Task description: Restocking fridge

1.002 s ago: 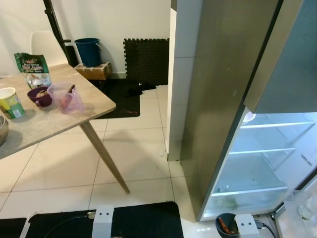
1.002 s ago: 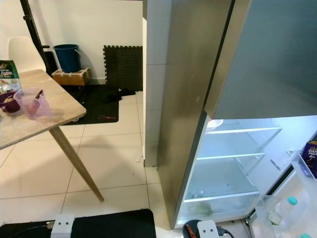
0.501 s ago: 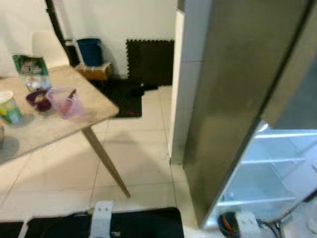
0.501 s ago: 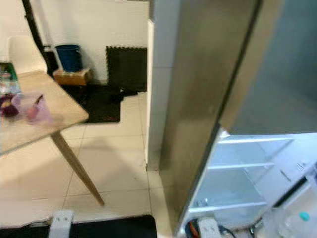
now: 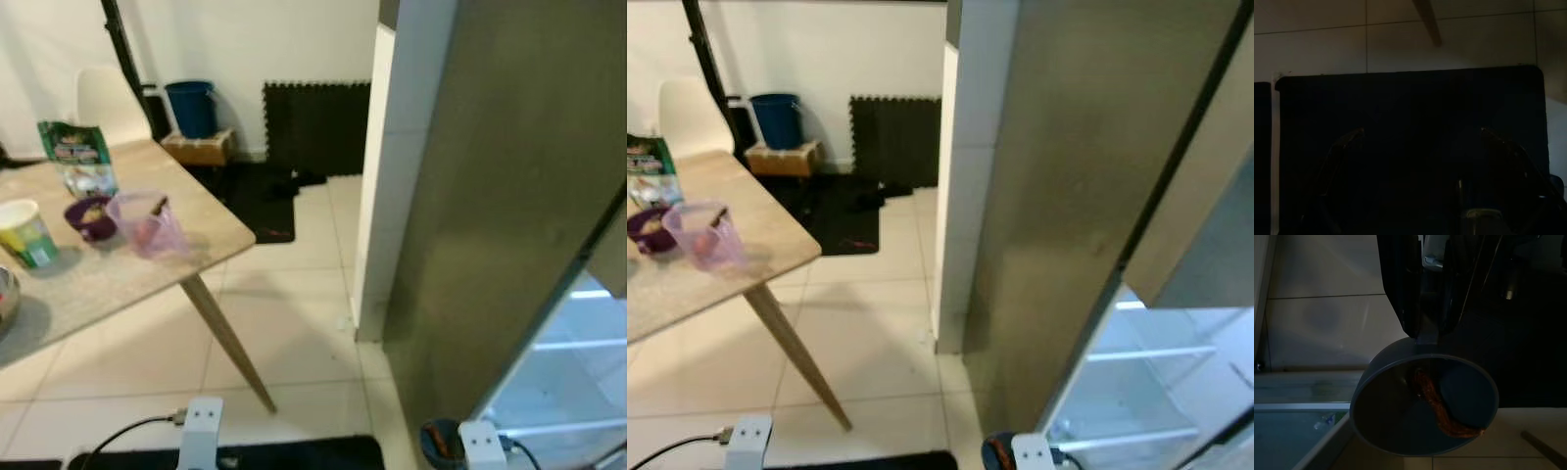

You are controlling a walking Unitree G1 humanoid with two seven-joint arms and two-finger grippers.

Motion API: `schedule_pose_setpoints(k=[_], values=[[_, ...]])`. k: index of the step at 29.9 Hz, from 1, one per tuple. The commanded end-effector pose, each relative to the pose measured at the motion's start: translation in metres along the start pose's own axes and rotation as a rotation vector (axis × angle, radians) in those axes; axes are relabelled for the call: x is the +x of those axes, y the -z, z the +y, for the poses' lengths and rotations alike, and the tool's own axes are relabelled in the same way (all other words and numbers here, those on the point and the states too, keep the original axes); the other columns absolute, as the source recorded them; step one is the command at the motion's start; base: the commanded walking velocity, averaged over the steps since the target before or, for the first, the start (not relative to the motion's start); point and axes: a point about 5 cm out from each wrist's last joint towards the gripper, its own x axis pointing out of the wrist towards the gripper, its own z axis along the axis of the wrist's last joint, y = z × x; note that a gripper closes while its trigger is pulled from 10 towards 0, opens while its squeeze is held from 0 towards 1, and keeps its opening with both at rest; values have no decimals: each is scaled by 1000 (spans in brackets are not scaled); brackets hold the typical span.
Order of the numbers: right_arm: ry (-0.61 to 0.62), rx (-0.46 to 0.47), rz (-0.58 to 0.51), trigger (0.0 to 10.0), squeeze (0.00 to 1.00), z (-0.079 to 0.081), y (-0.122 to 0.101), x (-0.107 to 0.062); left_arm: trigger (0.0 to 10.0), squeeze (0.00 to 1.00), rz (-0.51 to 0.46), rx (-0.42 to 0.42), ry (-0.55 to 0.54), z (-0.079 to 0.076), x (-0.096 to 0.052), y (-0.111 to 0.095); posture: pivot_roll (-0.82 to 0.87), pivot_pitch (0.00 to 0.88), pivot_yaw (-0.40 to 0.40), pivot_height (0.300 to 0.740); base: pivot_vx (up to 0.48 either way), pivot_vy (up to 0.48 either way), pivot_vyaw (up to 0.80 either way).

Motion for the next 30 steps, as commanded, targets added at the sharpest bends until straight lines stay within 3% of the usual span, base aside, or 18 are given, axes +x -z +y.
schedule_pose_setpoints(k=[1, 30], values=[[27, 13, 36, 10000, 0, -7, 11, -4, 10000, 0, 41, 33, 2, 1, -2, 10, -55, 115, 23, 740, 0, 0, 0], [32, 17, 43, 10000, 0, -9, 12, -4, 10000, 0, 14, 7, -19, 1, -1, 6, -50, 126, 20, 740, 0, 0, 0]])
